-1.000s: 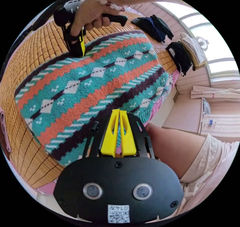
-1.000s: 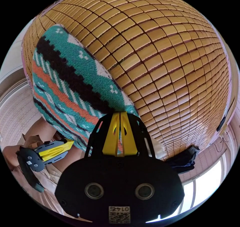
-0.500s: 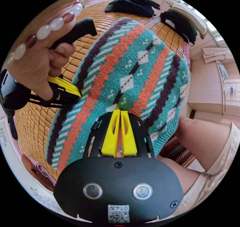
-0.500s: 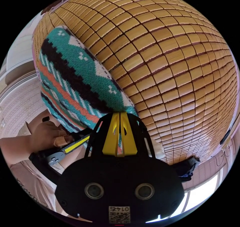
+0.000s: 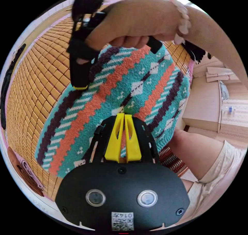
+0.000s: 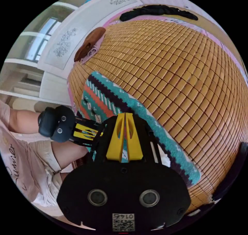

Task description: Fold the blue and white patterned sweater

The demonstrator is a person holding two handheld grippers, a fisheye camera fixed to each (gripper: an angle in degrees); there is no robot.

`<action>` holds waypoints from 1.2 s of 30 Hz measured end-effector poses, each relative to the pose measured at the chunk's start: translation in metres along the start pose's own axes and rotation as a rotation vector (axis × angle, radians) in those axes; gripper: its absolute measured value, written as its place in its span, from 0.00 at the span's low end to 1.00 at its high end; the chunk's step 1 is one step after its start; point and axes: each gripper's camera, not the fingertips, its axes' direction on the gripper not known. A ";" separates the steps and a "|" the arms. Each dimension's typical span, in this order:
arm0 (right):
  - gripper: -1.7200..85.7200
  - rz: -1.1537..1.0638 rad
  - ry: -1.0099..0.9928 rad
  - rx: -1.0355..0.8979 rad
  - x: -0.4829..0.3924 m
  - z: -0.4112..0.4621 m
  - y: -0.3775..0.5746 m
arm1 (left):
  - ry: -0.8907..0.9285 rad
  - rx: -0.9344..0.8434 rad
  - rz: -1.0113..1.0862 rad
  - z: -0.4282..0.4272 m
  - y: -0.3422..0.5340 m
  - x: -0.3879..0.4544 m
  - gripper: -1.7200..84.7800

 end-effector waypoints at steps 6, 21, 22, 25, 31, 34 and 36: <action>0.10 0.444 0.049 0.487 0.002 -0.055 0.240 | 0.045 0.143 -0.139 -0.054 0.019 -0.031 0.02; 0.20 0.908 0.004 0.434 0.030 0.001 0.433 | 0.114 0.147 0.178 -0.088 -0.175 0.007 0.16; 0.20 0.906 -0.016 0.423 0.032 0.004 0.434 | 0.093 0.103 0.180 -0.082 -0.179 0.008 0.16; 0.20 0.898 0.022 0.429 0.029 0.006 0.443 | 0.091 0.069 0.155 -0.066 -0.179 0.007 0.16; 0.19 0.892 0.022 0.517 0.024 0.012 0.472 | 0.099 0.081 0.117 -0.074 -0.168 0.001 0.16; 0.18 0.903 0.016 0.501 0.026 0.012 0.477 | 0.145 0.031 0.111 -0.083 -0.168 -0.007 0.14; 0.16 0.910 0.023 0.496 0.026 0.012 0.481 | 0.180 0.025 0.108 -0.090 -0.165 -0.015 0.12</action>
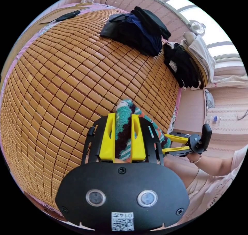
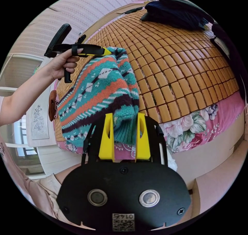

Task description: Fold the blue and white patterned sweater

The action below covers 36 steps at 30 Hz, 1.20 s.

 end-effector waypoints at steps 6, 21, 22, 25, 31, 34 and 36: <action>0.11 0.014 -0.227 0.038 0.008 -0.021 0.013 | -0.014 0.152 -0.006 -0.048 0.048 0.001 0.10; 0.11 -1.025 -0.578 -0.173 -0.290 -0.002 0.018 | -0.158 0.480 -0.317 -0.308 0.385 -0.069 0.08; 0.11 -1.072 -0.575 -0.206 -0.306 0.008 0.024 | -0.157 0.488 -0.357 -0.312 0.405 -0.070 0.08; 0.11 -1.240 -0.508 -0.441 -0.372 0.074 0.060 | -0.142 0.511 -0.574 -0.315 0.503 -0.076 0.08; 0.02 -1.373 -0.144 -1.149 -0.420 0.220 0.138 | -0.123 0.394 -1.082 -0.246 0.658 -0.081 0.04; 0.02 -1.415 -0.192 -1.046 -0.420 0.192 0.139 | -0.068 0.559 -1.137 -0.251 0.703 -0.062 0.04; 0.01 -1.421 -0.203 -0.946 -0.422 0.154 0.117 | -0.147 0.623 -1.161 -0.268 0.726 -0.045 0.03</action>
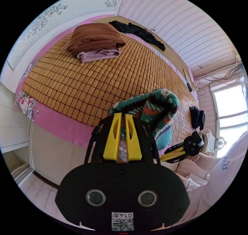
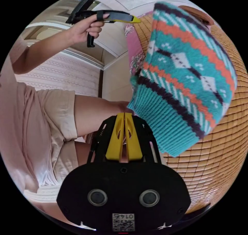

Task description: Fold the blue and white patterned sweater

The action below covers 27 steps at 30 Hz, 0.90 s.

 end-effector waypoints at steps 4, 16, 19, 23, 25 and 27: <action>0.01 0.050 0.204 0.200 0.010 -0.090 0.012 | 0.061 0.163 0.058 -0.049 0.012 0.010 0.02; 0.01 0.015 0.382 0.061 0.089 -0.059 -0.171 | -0.099 0.013 0.123 0.028 0.012 0.046 0.01; 0.01 0.024 0.331 0.031 0.101 -0.060 -0.181 | -0.048 0.036 0.098 0.047 0.020 0.009 0.01; 0.01 0.022 0.263 0.145 0.106 -0.094 -0.148 | 0.106 0.054 0.033 0.018 0.015 -0.011 0.03; 0.02 0.071 0.217 0.286 0.111 -0.121 -0.111 | 0.096 0.161 0.024 -0.005 0.024 -0.016 0.09; 0.07 0.191 0.135 0.451 0.131 -0.146 -0.054 | 0.006 0.205 -0.031 -0.018 0.035 -0.026 0.17</action>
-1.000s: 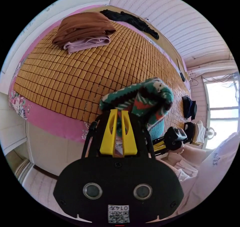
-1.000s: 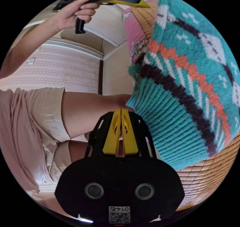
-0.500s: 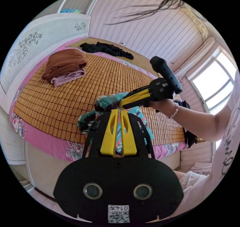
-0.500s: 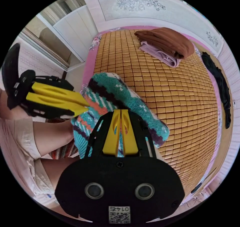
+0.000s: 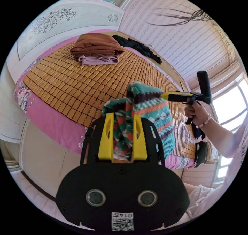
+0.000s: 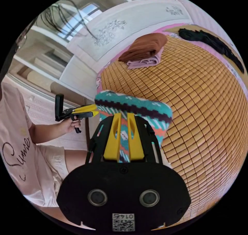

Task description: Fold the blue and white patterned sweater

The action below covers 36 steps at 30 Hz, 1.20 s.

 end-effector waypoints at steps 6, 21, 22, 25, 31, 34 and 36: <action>0.24 0.297 -0.076 0.072 0.086 -0.027 0.077 | 0.073 -0.052 -0.099 0.026 0.000 -0.027 0.24; 0.25 0.374 -0.405 -0.016 0.172 -0.007 0.113 | 0.411 -0.185 -0.180 0.058 -0.021 -0.048 0.32; 0.25 0.371 -0.410 -0.022 0.173 -0.009 0.113 | 0.396 -0.192 -0.168 0.061 -0.021 -0.044 0.33; 0.23 0.353 -0.405 -0.047 0.176 -0.015 0.113 | 0.294 -0.284 -0.162 0.092 -0.019 -0.026 0.33; 0.20 0.314 -0.397 -0.008 0.165 -0.036 0.122 | 0.209 -0.338 -0.116 0.112 -0.022 0.007 0.24; 0.19 0.281 -0.399 0.015 0.154 -0.049 0.126 | 0.316 -0.346 -0.124 0.117 -0.016 0.022 0.19; 0.19 0.277 -0.406 0.030 0.145 -0.060 0.132 | 0.324 -0.353 -0.109 0.124 -0.009 0.032 0.17</action>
